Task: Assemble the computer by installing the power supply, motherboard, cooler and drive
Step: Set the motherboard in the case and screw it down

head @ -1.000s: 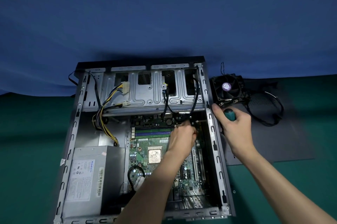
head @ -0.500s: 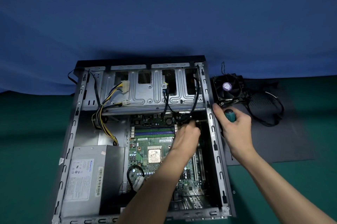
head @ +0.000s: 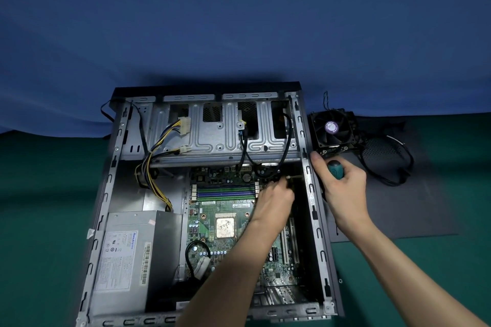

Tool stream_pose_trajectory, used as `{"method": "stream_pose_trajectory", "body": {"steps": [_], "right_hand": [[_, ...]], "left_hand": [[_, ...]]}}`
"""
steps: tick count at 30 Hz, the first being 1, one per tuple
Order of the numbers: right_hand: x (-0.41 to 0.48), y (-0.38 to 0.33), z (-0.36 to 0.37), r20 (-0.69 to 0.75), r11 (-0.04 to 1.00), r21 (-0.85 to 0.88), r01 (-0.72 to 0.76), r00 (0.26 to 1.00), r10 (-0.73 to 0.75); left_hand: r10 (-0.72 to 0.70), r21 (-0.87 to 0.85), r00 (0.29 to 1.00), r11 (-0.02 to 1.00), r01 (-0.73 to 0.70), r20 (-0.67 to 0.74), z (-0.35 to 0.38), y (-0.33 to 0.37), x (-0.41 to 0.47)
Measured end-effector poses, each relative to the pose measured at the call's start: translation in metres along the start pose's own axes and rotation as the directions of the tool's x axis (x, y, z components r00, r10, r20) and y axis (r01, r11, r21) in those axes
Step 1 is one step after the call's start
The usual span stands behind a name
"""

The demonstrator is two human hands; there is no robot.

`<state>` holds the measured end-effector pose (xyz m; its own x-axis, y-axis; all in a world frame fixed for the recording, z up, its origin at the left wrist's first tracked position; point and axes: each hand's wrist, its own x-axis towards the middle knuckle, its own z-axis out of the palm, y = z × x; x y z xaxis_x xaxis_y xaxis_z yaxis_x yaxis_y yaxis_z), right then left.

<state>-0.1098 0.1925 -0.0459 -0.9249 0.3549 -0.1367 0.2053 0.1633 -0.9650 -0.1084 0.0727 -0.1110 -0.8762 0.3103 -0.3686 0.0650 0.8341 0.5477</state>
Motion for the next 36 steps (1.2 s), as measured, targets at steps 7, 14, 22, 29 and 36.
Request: {"method": "stream_pose_trajectory", "body": {"steps": [7, 14, 22, 29, 36], "right_hand": [[-0.001, -0.001, -0.002, 0.019, 1.000, -0.003, -0.001, 1.000, 0.001], [-0.001, -0.016, -0.015, 0.007, 0.997, 0.066, -0.028, 1.000, 0.028], [0.000, -0.101, -0.023, -0.079, 0.901, 0.410, 0.142, 0.990, -0.120], [-0.042, -0.110, 0.035, 0.217, 0.902, 0.432, 0.024, 0.968, -0.130], [-0.049, -0.082, 0.037, 0.328, 0.938, 0.346, -0.010, 0.938, -0.111]], "left_hand": [[-0.110, -0.140, 0.993, 0.985, 0.103, -0.041, 0.005, -0.007, -0.002], [-0.129, -0.156, 0.992, 0.980, 0.125, -0.017, 0.002, -0.008, -0.005], [-0.094, -0.490, 0.955, 0.870, -0.058, -0.280, -0.058, 0.010, -0.040], [-0.029, -0.508, 0.841, 0.808, -0.298, -0.540, -0.112, 0.034, -0.081], [-0.027, -0.480, 0.897, 0.852, -0.211, -0.442, -0.098, 0.008, -0.087]]}}
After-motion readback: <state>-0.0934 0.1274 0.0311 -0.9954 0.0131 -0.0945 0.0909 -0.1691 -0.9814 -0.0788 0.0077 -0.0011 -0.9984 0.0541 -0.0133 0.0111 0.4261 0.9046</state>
